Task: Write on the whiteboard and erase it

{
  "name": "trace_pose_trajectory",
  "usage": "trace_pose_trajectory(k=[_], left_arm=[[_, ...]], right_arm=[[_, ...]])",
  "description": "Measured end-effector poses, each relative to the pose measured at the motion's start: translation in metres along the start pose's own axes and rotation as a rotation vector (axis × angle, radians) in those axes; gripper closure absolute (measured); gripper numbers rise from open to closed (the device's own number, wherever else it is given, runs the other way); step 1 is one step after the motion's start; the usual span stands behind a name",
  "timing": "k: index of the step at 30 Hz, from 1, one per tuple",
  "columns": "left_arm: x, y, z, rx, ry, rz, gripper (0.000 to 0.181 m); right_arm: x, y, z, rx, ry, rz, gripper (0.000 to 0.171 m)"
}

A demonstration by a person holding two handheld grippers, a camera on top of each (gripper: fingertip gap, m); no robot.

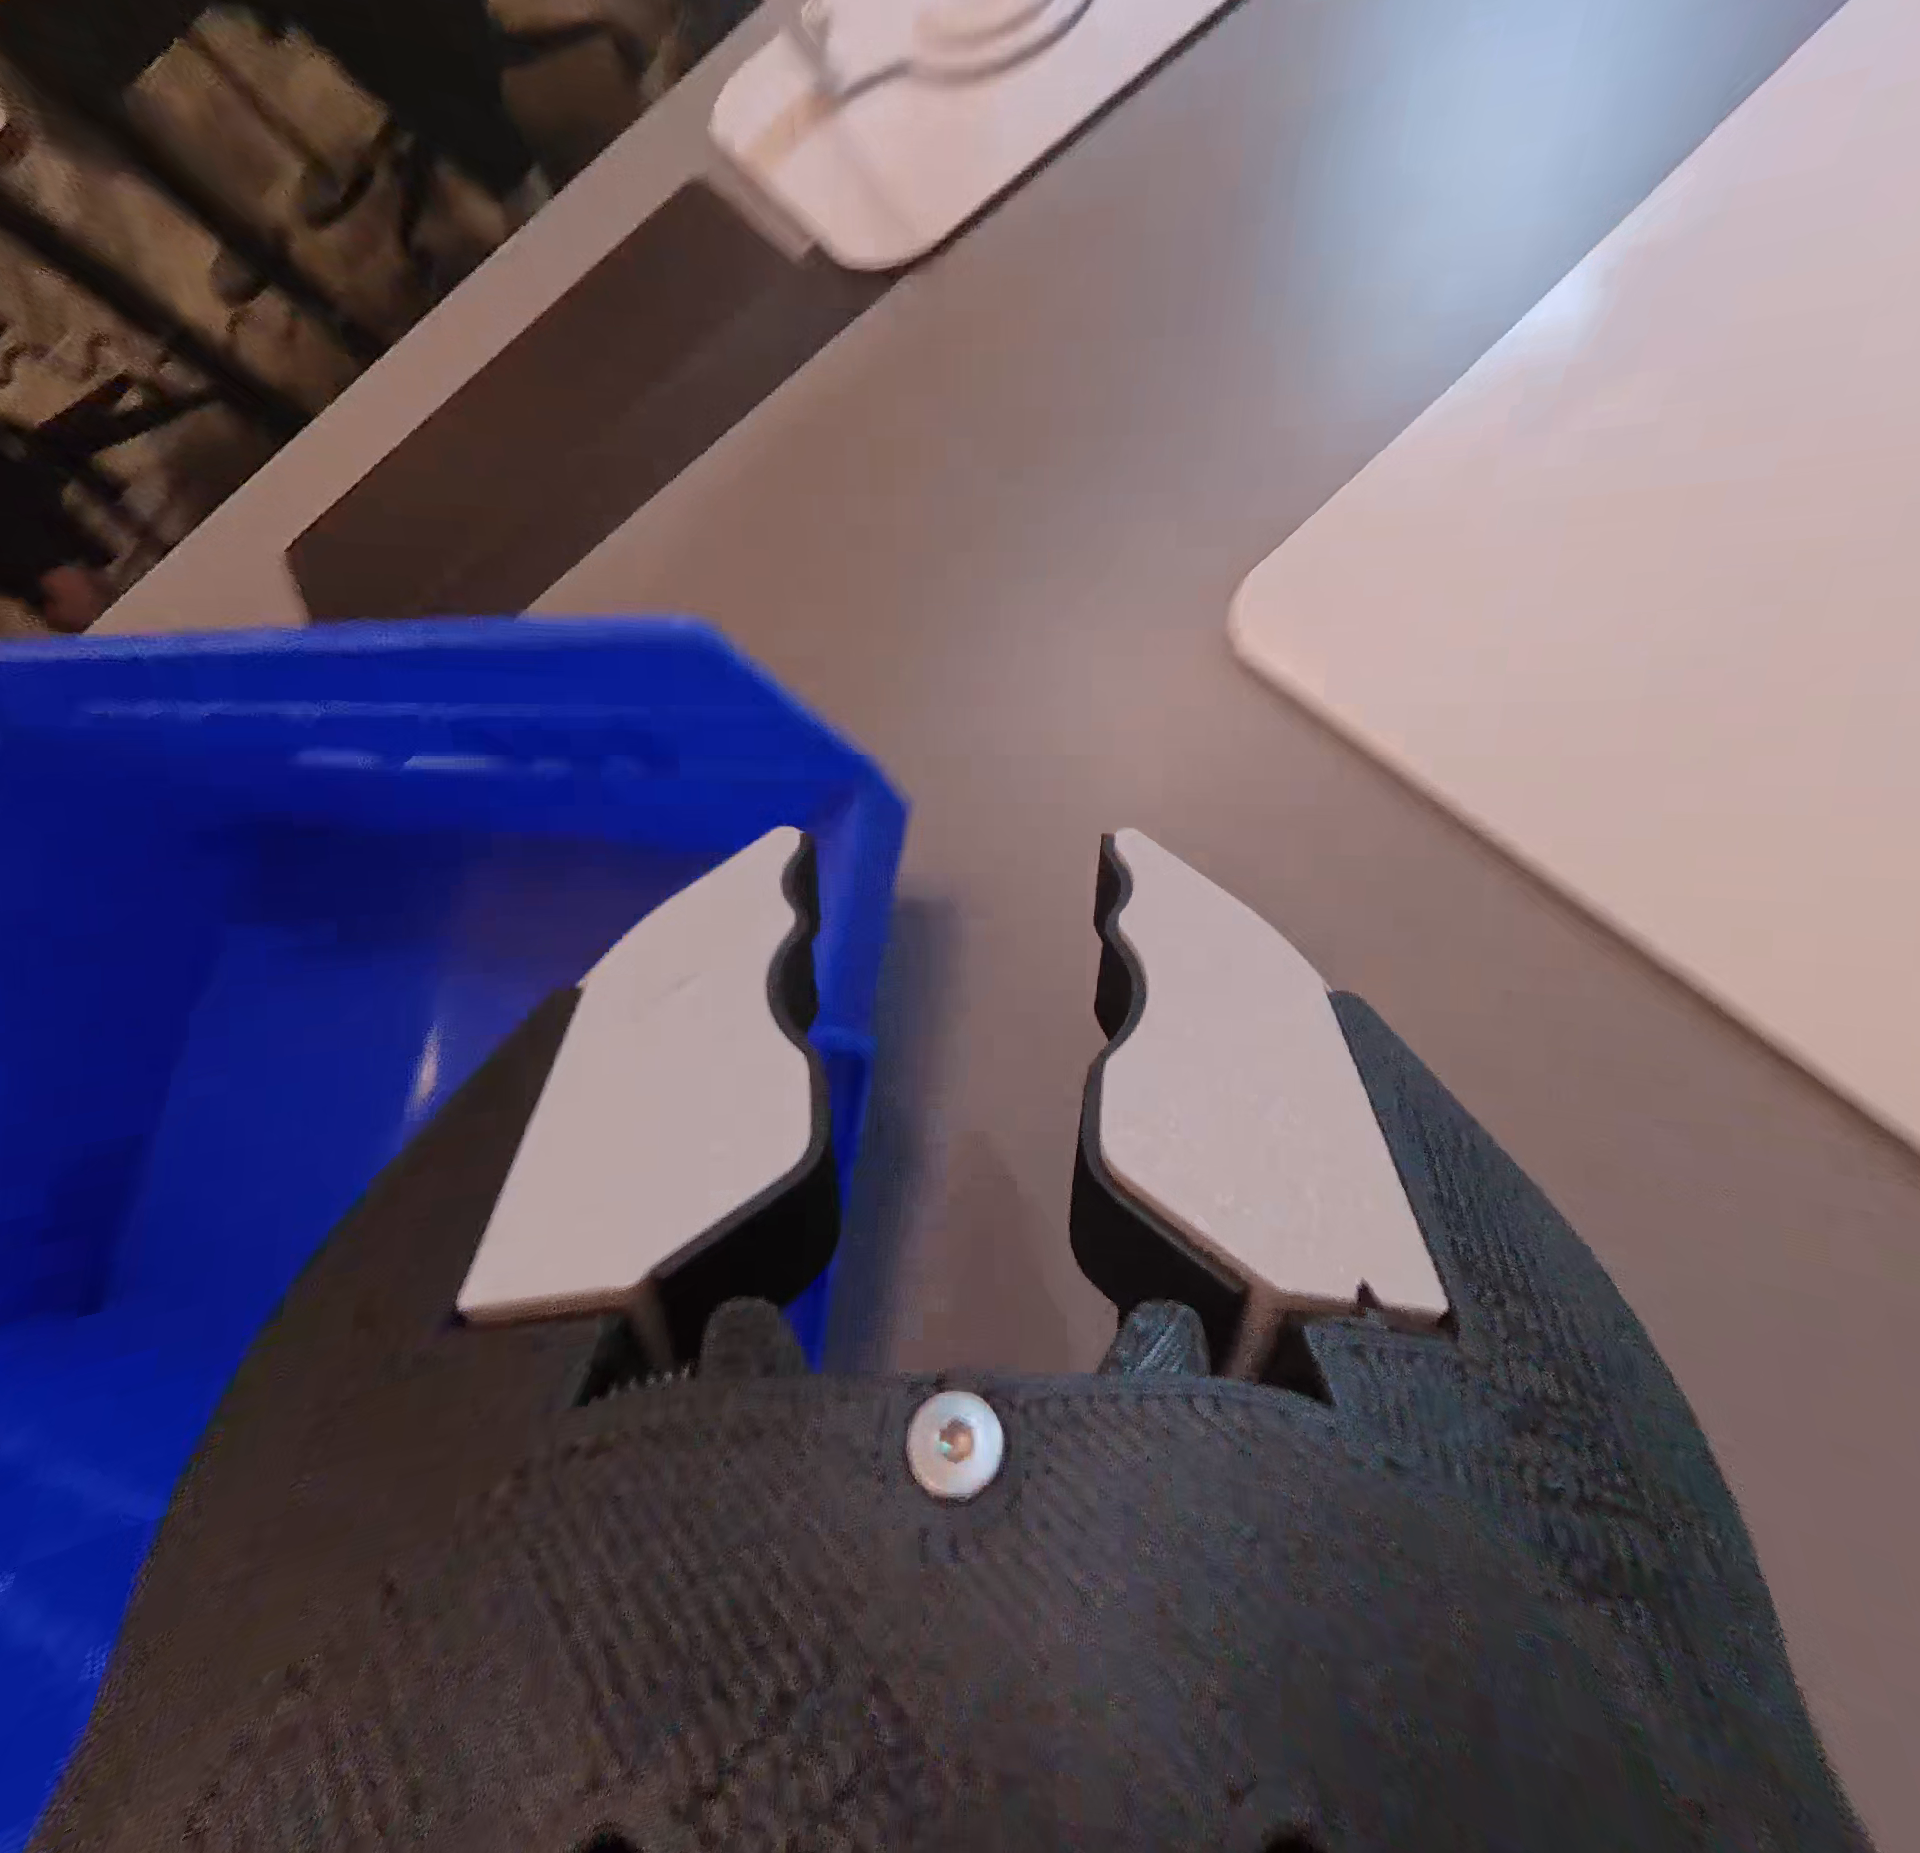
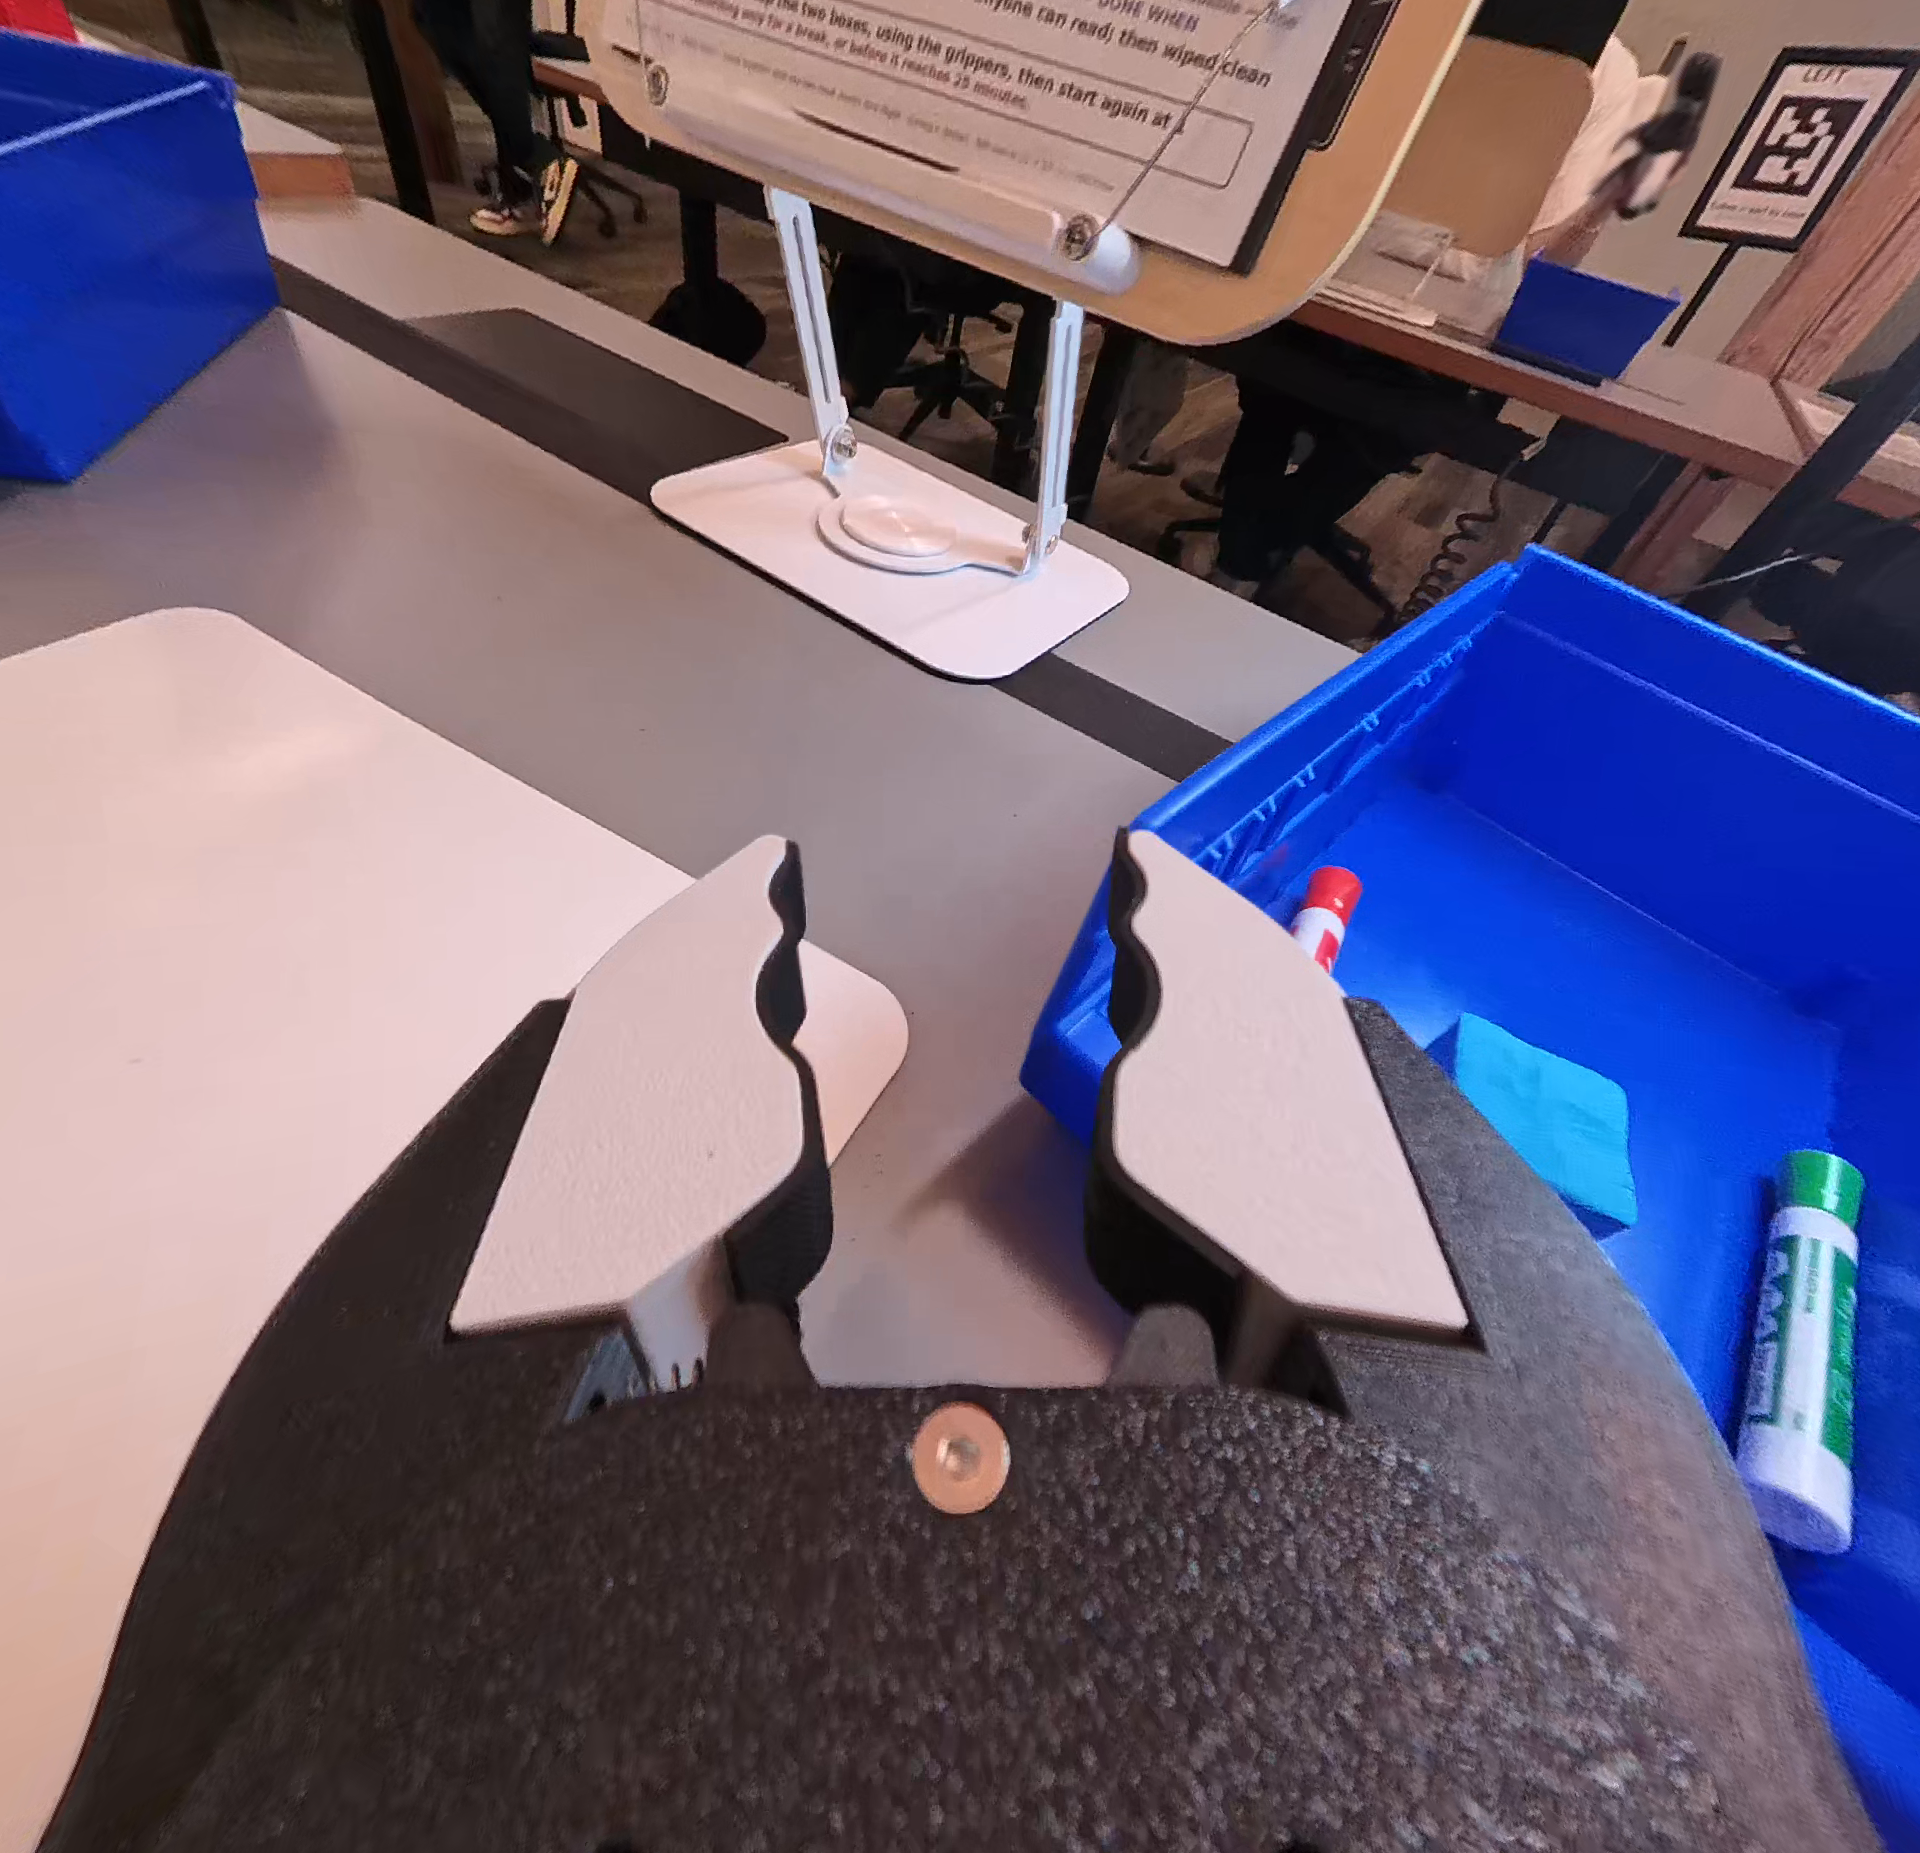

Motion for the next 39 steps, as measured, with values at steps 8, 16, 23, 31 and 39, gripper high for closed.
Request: trace_pose_trajectory(k=[8,16,23,31,39], left_arm=[[-0.03,0.032,-0.013,0.204,0.284,-0.095,0.121],[-0.042,0.047,-0.014,0.137,0.363,-0.018,0.123],[-0.053,0.051,-0.02,0.13,0.465,-0.043,0.142],[-0.052,0.045,-0.022,0.137,0.453,-0.117,0.151],[-0.048,0.034,-0.024,0.135,0.421,-0.184,0.151]], right_arm=[[-0.001,0.009,-0.003,0.058,0.018,0.051,0.118],[0.014,0.024,0.0,0.109,-0.065,0.097,0.127],[0.011,0.021,0.001,0.098,-0.056,0.085,0.127],[0.01,0.024,0.0,0.098,-0.045,0.104,0.128],[0.008,0.022,-0.001,0.094,-0.037,0.097,0.128]])
Point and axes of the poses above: each gripper's, where its closed fingertips meet, z back along the fingers, x out of its top, y = z × x across the jaws, the point moved 9 cm from there along z, back along the fingers, and after that the axes turned 13 degrees about z, right-handed, at the moved point
